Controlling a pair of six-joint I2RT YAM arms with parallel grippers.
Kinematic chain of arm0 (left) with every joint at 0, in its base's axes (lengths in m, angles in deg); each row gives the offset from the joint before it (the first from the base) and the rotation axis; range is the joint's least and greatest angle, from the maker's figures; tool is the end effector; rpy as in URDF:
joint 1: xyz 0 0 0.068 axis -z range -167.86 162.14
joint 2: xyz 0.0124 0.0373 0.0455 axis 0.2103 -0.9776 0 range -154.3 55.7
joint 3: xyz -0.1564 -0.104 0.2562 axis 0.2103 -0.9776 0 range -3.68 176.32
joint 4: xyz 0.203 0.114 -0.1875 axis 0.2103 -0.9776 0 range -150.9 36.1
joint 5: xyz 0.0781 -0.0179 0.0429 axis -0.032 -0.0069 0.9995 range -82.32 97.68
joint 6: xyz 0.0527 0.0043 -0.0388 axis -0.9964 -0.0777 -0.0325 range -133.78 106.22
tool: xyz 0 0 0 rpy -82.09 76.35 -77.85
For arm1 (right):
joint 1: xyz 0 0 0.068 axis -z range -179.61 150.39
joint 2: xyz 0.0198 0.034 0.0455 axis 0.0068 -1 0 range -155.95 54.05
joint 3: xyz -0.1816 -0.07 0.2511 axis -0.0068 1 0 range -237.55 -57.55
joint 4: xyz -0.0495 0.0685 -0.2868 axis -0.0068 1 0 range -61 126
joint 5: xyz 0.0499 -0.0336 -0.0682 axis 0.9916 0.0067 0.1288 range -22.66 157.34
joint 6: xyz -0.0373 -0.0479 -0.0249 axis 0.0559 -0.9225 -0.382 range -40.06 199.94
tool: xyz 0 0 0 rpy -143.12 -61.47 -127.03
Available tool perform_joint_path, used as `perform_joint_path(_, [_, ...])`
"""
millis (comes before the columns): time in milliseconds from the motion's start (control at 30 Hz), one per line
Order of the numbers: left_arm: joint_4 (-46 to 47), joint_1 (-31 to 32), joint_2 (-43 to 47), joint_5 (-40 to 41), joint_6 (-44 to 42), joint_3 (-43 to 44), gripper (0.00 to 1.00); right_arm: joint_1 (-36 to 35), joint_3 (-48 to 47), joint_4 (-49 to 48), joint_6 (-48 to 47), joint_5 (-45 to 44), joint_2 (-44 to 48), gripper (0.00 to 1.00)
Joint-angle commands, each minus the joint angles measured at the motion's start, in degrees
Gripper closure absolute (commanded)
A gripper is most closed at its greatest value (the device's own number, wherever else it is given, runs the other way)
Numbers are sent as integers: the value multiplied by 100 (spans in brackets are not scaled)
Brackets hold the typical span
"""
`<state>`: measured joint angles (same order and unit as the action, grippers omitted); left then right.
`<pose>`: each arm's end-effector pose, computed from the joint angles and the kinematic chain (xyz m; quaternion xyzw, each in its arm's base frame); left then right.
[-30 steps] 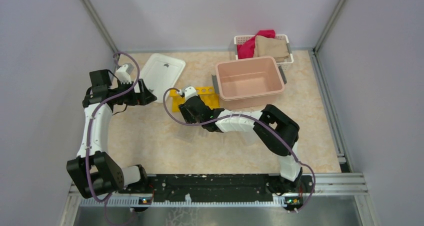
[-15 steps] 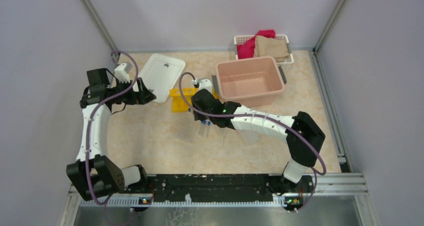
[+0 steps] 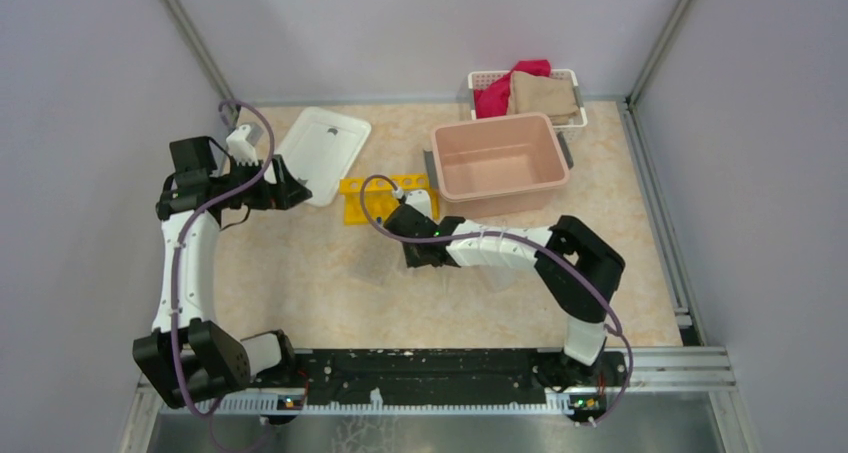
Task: Organize the chemistry lab equipment
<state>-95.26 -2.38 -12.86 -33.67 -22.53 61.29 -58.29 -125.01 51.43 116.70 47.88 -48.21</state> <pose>0.2740 0.0357 0.3646 0.0916 0.8700 -0.2471 0.4168 0.2332 0.3501 0.2002 -0.1330 0.9374 0.0966 0.3071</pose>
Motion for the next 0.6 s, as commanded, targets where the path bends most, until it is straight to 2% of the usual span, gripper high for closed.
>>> perform_joint_path(0, [-56, -34, 88, -135, 11, 191, 1, 92, -50, -182, 119, -169, -144, 75])
perform_joint_path(567, [-49, -34, 117, -122, 38, 113, 1, 322, 160, -486, 112, -64, -249, 74])
